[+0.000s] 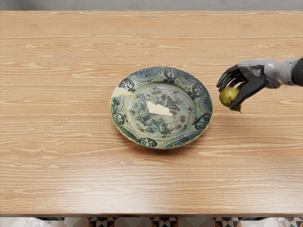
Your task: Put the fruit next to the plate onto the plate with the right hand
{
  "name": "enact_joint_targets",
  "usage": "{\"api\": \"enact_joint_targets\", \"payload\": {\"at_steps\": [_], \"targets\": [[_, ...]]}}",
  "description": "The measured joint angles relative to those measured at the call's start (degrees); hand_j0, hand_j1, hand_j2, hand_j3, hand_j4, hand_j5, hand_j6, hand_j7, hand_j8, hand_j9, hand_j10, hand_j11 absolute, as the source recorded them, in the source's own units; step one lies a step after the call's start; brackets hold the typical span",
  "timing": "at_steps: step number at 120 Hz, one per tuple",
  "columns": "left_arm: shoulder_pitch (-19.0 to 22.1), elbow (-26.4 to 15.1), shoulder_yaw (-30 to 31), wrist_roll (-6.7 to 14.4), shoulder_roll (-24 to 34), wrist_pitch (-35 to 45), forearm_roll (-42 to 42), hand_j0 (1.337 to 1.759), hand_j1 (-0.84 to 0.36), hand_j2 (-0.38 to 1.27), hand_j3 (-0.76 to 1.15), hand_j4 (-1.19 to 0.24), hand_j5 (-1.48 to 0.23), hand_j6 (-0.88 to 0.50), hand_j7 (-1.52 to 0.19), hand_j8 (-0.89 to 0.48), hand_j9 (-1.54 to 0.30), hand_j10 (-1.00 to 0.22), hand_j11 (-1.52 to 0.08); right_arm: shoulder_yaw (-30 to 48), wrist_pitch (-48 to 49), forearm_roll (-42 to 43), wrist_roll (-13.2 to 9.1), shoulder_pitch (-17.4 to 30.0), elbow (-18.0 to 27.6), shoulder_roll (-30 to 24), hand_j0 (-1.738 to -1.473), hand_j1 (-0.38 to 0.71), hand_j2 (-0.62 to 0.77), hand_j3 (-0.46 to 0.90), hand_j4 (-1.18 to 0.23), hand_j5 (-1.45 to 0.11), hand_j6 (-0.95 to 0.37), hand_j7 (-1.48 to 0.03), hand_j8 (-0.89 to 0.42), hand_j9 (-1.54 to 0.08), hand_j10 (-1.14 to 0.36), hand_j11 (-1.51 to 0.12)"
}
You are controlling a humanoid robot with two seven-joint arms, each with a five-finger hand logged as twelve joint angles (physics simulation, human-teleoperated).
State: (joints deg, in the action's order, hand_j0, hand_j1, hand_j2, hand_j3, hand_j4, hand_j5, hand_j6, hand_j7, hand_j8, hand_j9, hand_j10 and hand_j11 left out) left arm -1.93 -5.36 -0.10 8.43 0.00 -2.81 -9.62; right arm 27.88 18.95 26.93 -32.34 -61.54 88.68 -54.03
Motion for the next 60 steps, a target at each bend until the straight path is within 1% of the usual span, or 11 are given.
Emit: {"api": "enact_joint_targets", "payload": {"at_steps": [6, 14, 50, 60], "targets": [[0.00, 0.00, 0.00, 0.00, 0.00, 0.00, 0.00, 1.658, 0.32, 0.00, 0.00, -0.02, -0.03, -0.02, -0.03, -0.02, -0.03, -0.02, -0.03, 0.01, 0.93, -0.14, 0.00, -0.61, -0.03, 0.91, -1.658, 0.30, 0.38, 0.00, -0.63, -0.84, -0.51, -0.83, -0.41, -0.83, -0.55, -0.84], [0.00, 0.00, 0.00, 0.00, 0.00, 0.00, 0.01, 1.658, 0.32, 0.00, 0.00, -0.02, -0.03, -0.02, -0.03, -0.02, -0.03, -0.02, -0.03, 0.01, 1.64, -0.23, 0.00, -1.40, -0.07, 2.39, -1.658, 0.31, 0.42, 0.00, -0.63, -0.84, -0.51, -0.83, -0.42, -0.84, -0.55, -0.84], [0.00, 0.00, 0.00, 0.01, 0.00, 0.00, 0.00, 1.658, 0.32, 0.00, 0.00, -0.02, -0.03, -0.02, -0.03, -0.02, -0.03, -0.02, -0.03, 0.00, 2.37, -0.26, -0.01, -3.79, -0.90, 9.68, -1.658, 0.30, 0.36, 0.00, -0.63, -0.85, -0.51, -0.83, -0.40, -0.84, -0.53, -0.84], [0.00, 0.00, 0.00, 0.01, 0.00, 0.00, 0.00, 1.658, 0.32, 0.00, 0.00, -0.02, -0.03, -0.02, -0.03, -0.02, -0.03, -0.02, -0.03, 0.00, 2.30, -0.07, 0.01, -4.00, -1.94, 12.35, -1.658, 0.31, 0.40, 0.00, -0.63, -0.85, -0.51, -0.83, -0.40, -0.84, -0.53, -0.84]]}}
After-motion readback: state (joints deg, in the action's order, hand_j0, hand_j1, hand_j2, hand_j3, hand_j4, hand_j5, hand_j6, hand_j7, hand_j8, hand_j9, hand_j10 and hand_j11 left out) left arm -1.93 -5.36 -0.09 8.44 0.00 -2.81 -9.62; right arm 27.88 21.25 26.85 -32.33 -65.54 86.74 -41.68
